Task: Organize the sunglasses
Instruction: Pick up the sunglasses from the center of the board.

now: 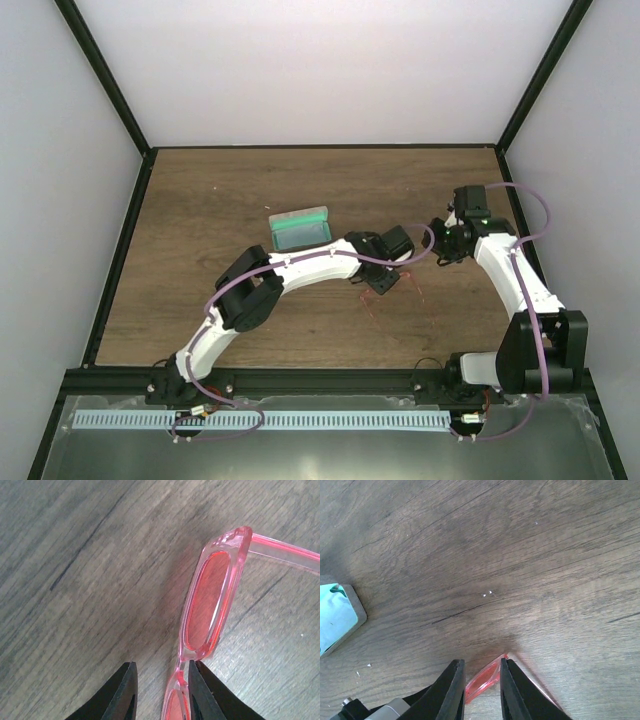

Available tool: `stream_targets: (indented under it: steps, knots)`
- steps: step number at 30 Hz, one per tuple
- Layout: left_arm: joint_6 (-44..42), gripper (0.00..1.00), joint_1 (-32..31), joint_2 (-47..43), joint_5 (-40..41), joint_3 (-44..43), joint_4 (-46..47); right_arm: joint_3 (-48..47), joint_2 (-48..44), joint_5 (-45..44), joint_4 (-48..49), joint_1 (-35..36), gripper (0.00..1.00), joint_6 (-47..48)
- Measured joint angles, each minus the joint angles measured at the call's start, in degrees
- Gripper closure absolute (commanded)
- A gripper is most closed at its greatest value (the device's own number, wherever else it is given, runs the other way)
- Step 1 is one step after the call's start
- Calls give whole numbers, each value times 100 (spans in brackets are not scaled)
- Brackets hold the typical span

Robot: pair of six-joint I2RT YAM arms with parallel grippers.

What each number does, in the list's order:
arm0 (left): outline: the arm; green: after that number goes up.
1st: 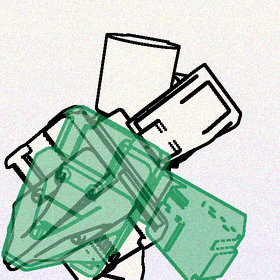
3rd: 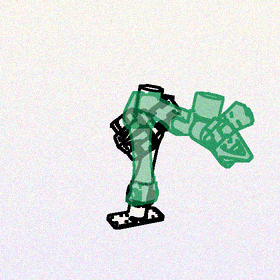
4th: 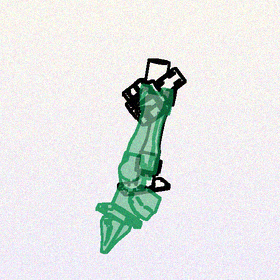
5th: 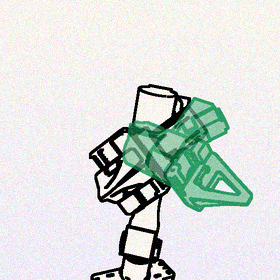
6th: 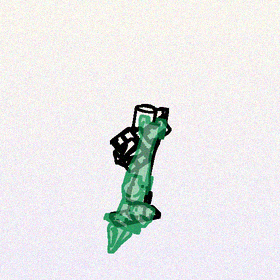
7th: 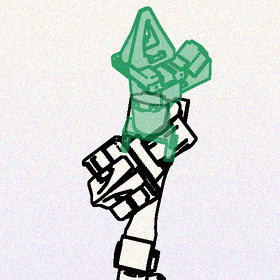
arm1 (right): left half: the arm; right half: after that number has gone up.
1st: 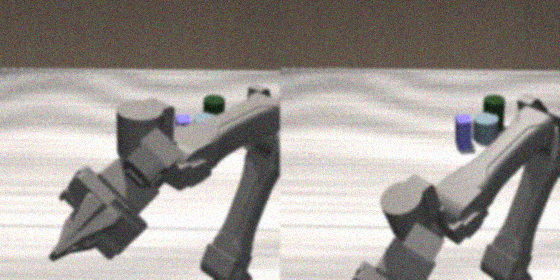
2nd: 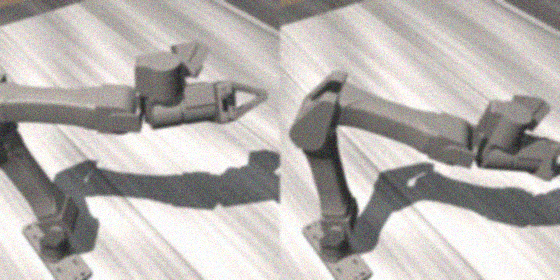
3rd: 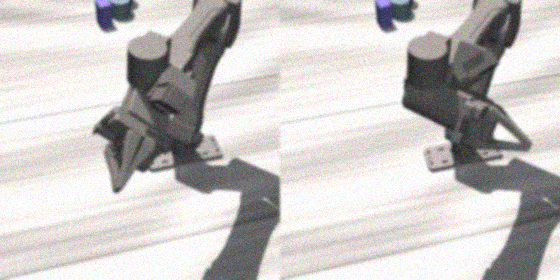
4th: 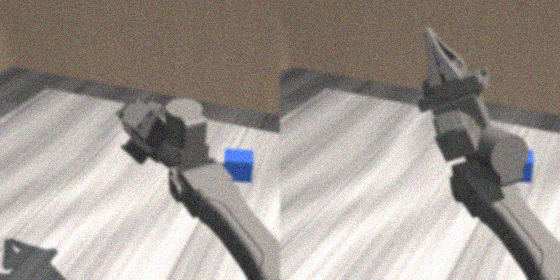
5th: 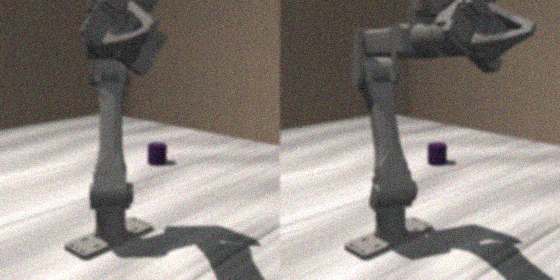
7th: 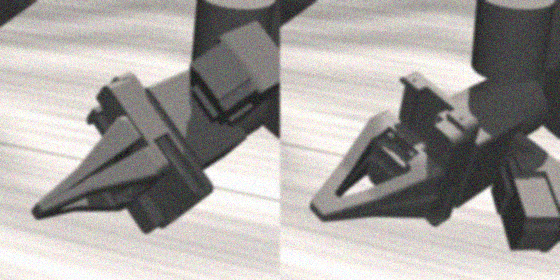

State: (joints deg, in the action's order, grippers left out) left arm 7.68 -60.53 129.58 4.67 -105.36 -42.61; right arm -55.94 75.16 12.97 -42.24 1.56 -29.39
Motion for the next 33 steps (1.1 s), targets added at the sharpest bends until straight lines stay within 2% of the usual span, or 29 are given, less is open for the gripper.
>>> stream_targets:
  steps: [1, 3, 4, 8, 13, 20, 27, 33]
  knots:
    - [0, 69, 0, -28, -11, 50, 13, 9, 0, 11, 17, 0, 80, 0]
    - [7, 55, 0, -83, -42, 125, 17, 39, 0, 37, 44, 0, 80, 0]
    - [11, 52, 0, -109, -55, 155, 11, 63, 4, 50, 55, 0, 80, 0]
    - [76, 49, 0, -151, -116, 229, 9, 87, 33, 85, 83, 0, 80, 0]
    - [118, 51, 0, -234, -155, 310, 35, 116, 33, 101, 116, 0, 80, 0]
    - [146, 66, 0, -715, -267, 835, 195, 149, 76, 138, 149, 0, 80, 0]
    - [122, 70, 0, -852, -286, 1163, 313, 149, 118, 190, 162, 0, 80, 0]
    - [107, 78, 0, -852, -328, 1167, 317, 151, 118, 201, 162, 0, 80, 0]
